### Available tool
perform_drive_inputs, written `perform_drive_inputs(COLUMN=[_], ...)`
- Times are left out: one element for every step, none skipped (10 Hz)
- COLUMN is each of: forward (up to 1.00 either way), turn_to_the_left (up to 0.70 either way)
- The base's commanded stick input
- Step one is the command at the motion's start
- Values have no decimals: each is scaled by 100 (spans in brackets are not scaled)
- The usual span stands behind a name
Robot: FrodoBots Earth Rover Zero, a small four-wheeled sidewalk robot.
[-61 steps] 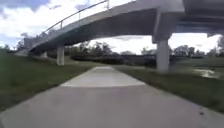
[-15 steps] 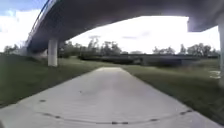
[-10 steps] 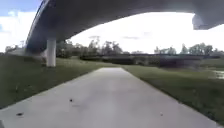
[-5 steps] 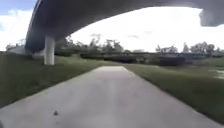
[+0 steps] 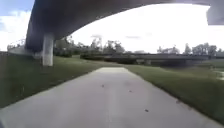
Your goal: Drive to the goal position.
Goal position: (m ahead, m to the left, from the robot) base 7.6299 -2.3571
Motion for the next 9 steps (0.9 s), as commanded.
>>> perform_drive_inputs(forward=[100, 100, 100, 100, 100, 100, 100, 100, 100], turn_to_the_left=[0, 0, 0, 0, 0, 0, 0, 0, 0])
